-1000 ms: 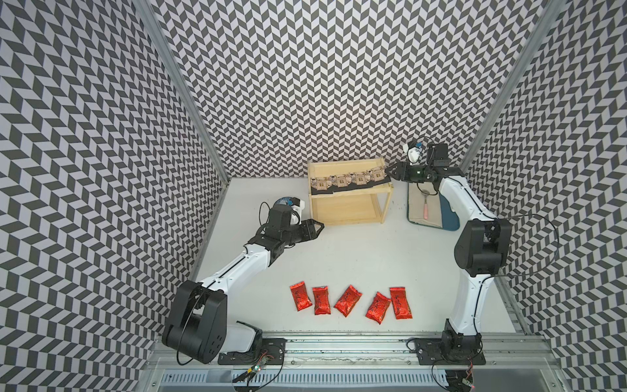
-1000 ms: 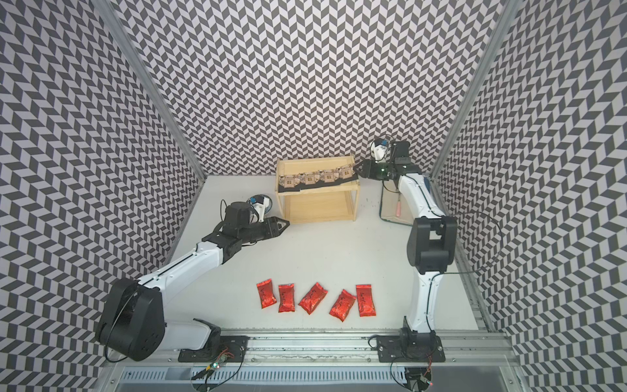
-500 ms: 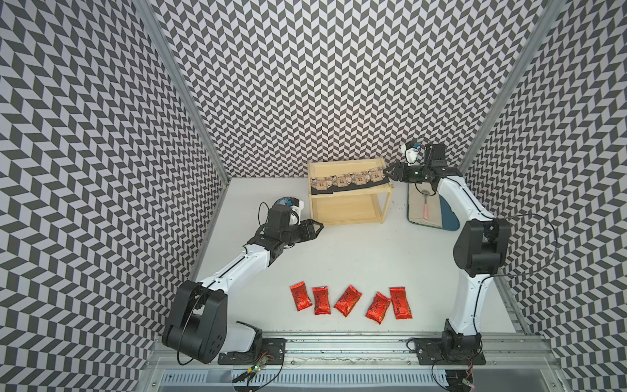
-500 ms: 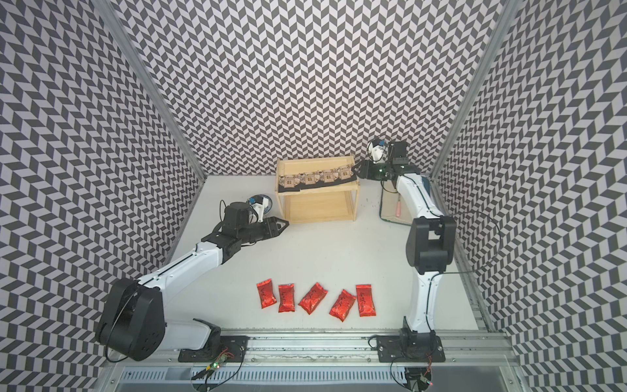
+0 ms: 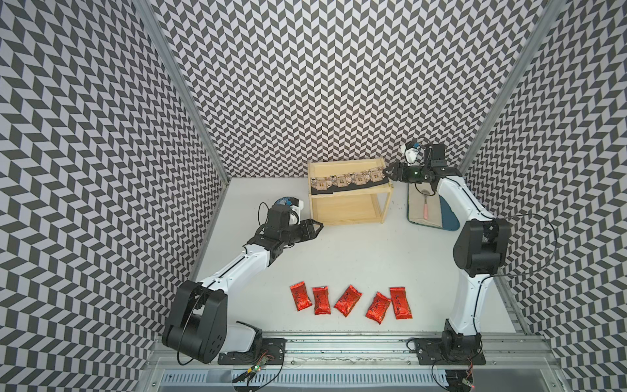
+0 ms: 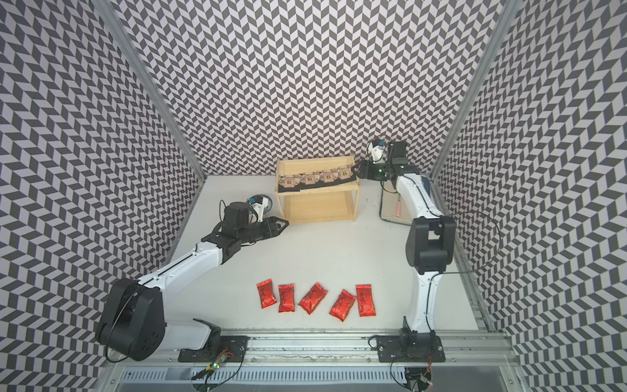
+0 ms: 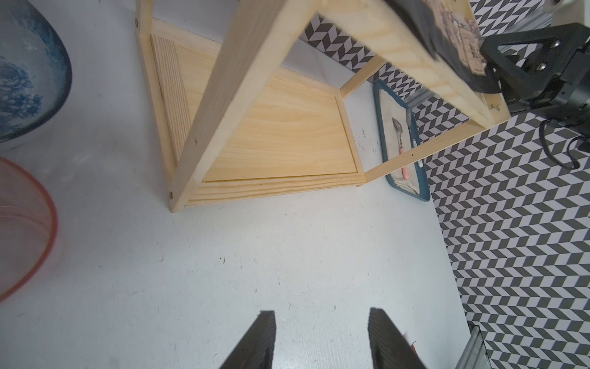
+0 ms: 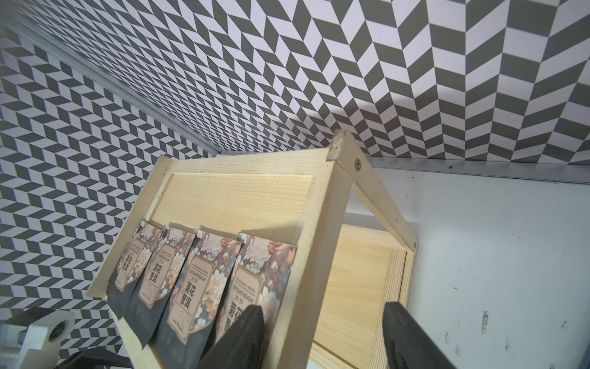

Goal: Place the tea bags on the shelf by color
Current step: Place the tea bag on the shelf, then move the tea bag to the center of the board.

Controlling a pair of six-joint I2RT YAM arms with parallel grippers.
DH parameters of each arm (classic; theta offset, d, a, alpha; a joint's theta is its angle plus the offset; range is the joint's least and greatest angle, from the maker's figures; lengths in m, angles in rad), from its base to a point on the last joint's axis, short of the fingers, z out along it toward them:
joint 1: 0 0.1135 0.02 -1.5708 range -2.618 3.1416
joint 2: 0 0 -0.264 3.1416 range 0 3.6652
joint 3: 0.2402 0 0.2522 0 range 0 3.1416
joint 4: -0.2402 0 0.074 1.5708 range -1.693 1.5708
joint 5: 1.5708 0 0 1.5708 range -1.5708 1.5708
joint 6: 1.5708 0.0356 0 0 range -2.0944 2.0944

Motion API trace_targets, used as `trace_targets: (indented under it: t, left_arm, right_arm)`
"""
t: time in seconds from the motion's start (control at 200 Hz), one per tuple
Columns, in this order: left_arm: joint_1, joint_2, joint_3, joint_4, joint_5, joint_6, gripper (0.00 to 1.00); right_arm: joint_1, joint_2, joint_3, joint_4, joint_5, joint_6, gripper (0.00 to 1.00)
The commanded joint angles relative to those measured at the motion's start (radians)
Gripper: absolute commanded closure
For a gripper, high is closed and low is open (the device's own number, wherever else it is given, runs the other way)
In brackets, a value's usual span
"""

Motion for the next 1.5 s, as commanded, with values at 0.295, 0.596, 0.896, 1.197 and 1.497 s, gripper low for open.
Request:
trace_targets:
  t: [0.295,0.596,0.896,1.197,1.497]
  left_arm:
    - [0.012,-0.027,-0.006,0.027,0.022,0.003,0.48]
    - [0.013,-0.132,-0.041,-0.015,-0.022,-0.012,0.48]
    - [0.015,-0.343,-0.213,-0.119,-0.121,-0.073,0.47]
    - [0.091,-0.462,-0.411,-0.172,-0.094,-0.158,0.45]
    - [0.121,-0.474,-0.520,-0.124,-0.034,-0.241,0.43]
  right_arm:
    - [0.007,-0.042,0.053,-0.015,0.029,-0.003,0.35]
    - [0.010,-0.273,-0.018,0.020,0.075,0.042,0.36]
    - [0.263,-0.763,-0.721,0.301,0.350,0.060,0.37]
    - [0.792,-0.936,-1.213,0.611,0.568,-0.013,0.40]
    - [1.133,-0.766,-1.282,0.750,0.659,-0.143,0.31]
